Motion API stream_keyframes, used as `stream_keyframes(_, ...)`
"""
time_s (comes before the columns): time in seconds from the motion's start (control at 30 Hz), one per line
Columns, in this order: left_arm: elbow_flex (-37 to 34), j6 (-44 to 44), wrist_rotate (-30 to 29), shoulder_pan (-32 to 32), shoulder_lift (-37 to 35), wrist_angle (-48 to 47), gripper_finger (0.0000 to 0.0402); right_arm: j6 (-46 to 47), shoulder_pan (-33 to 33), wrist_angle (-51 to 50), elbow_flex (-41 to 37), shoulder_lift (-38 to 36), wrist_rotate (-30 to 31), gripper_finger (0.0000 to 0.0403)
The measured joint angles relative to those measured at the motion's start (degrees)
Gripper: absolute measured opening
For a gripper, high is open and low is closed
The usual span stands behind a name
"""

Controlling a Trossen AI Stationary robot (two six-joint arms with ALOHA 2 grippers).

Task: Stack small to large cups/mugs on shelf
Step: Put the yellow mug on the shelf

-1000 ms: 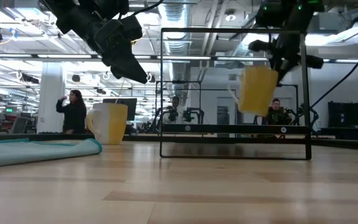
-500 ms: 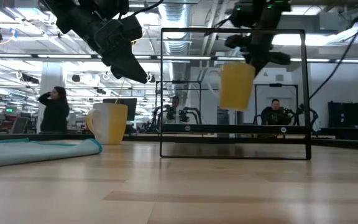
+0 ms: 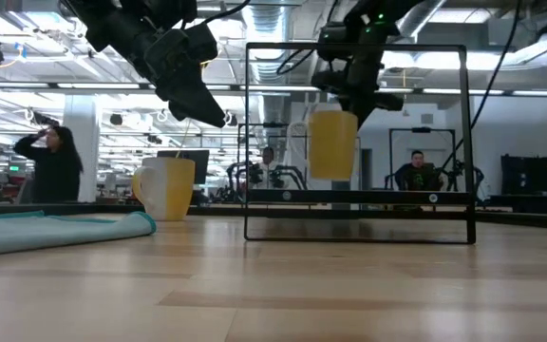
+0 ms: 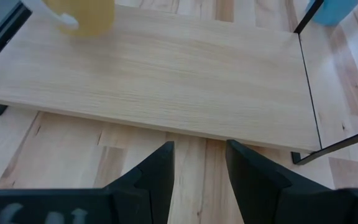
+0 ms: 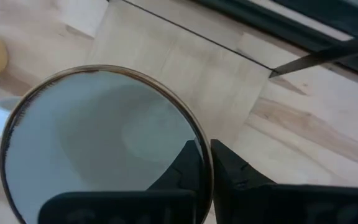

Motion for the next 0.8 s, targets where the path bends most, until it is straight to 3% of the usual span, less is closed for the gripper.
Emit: stream_keyframes(0.8, 0.0, 0.0, 0.0, 0.0, 0.0, -0.1, 0.0135, 0.5, 0.6, 5.0, 0.8, 4.4, 0.2, 0.0032)
